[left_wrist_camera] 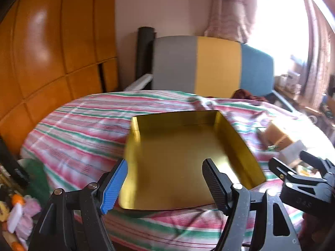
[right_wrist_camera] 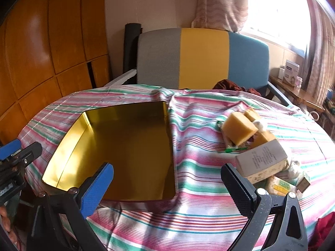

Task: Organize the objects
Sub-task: 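Move both tools from the gold tray toward the pile of items, then grasp the beige cardboard box with the left tool and lift it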

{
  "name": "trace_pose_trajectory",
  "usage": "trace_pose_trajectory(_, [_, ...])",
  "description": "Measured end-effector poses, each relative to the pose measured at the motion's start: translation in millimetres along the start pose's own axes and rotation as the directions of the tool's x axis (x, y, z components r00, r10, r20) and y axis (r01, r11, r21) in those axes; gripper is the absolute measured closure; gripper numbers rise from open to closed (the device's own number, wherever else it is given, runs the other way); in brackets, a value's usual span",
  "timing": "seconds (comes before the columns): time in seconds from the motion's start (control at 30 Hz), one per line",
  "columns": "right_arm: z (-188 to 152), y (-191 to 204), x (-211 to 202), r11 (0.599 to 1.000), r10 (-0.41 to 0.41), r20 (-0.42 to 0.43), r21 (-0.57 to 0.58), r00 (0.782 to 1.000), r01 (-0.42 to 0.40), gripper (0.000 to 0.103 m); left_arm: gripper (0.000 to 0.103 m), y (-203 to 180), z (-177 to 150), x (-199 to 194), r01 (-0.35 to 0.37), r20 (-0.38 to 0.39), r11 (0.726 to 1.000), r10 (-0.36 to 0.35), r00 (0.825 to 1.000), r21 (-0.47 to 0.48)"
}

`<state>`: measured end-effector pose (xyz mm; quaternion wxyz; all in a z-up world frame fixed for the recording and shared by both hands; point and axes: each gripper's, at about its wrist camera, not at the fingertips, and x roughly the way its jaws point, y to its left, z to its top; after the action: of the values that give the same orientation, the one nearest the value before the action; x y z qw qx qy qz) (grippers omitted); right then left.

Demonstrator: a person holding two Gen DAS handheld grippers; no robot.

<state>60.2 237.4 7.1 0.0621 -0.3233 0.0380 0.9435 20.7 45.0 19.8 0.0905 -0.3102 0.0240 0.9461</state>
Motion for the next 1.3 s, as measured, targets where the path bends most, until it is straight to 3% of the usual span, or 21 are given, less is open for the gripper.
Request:
trace_pose_trajectory(0.13, [-1, -21, -2, 1.000, -0.018, -0.011, 0.024, 1.000, 0.019, 0.000, 0.024, -15, 3, 3, 0.119, -0.024, 0.992, -0.119, 0.993, 0.028])
trace_pose_trajectory(0.17, [-1, -28, -2, 0.999, -0.020, -0.017, 0.030, 1.000, 0.020, 0.000, 0.022, -18, 4, 5, 0.171, -0.042, 0.985, -0.170, 0.985, 0.022])
trace_pose_trajectory(0.37, [1, -92, -6, 0.992, -0.054, -0.063, 0.107, 0.997, 0.060, 0.000, 0.019, -45, 12, 15, 0.311, -0.103, 0.950, -0.308, 0.946, 0.018])
trace_pose_trajectory(0.5, [6, -152, -15, 0.971, -0.139, -0.077, 0.185, 0.987, 0.151, 0.000, 0.019, -70, 16, 24, 0.309, -0.122, 0.946, -0.296, 0.947, 0.100])
trace_pose_trajectory(0.63, [9, -210, -24, 0.937, -0.207, -0.084, 0.271, 0.975, 0.222, 0.000, 0.019, -101, 20, 36, 0.401, -0.203, 0.904, -0.369, 0.907, 0.148])
trace_pose_trajectory(0.7, [4, -239, -26, 0.916, -0.219, -0.087, 0.323, 0.972, 0.236, 0.000, 0.019, -117, 20, 39, 0.420, -0.225, 0.886, -0.377, 0.898, 0.194])
trace_pose_trajectory(0.83, [-21, -284, -28, 0.855, -0.197, -0.099, 0.469, 0.975, 0.221, 0.000, 0.019, -167, 24, 50, 0.512, -0.313, 0.807, -0.425, 0.849, 0.294])
trace_pose_trajectory(0.93, [-30, -309, -24, 0.788, -0.114, -0.095, 0.597, 0.989, 0.148, 0.000, 0.019, -200, 26, 61, 0.569, -0.370, 0.747, -0.449, 0.814, 0.345])
trace_pose_trajectory(1.07, [-31, -315, -26, 0.763, -0.090, -0.073, 0.636, 0.993, 0.116, 0.000, 0.019, -245, 22, 82, 0.628, -0.442, 0.655, -0.456, 0.772, 0.420])
trace_pose_trajectory(1.13, [-31, -315, -25, 0.759, -0.074, -0.073, 0.642, 0.995, 0.104, 0.000, 0.019, -265, 19, 95, 0.663, -0.490, 0.612, -0.458, 0.742, 0.431])
trace_pose_trajectory(1.3, [-30, -314, -21, 0.757, -0.039, -0.072, 0.649, 0.997, 0.076, 0.000, 0.018, -300, 11, 119, 0.669, -0.496, 0.542, -0.450, 0.743, 0.509])
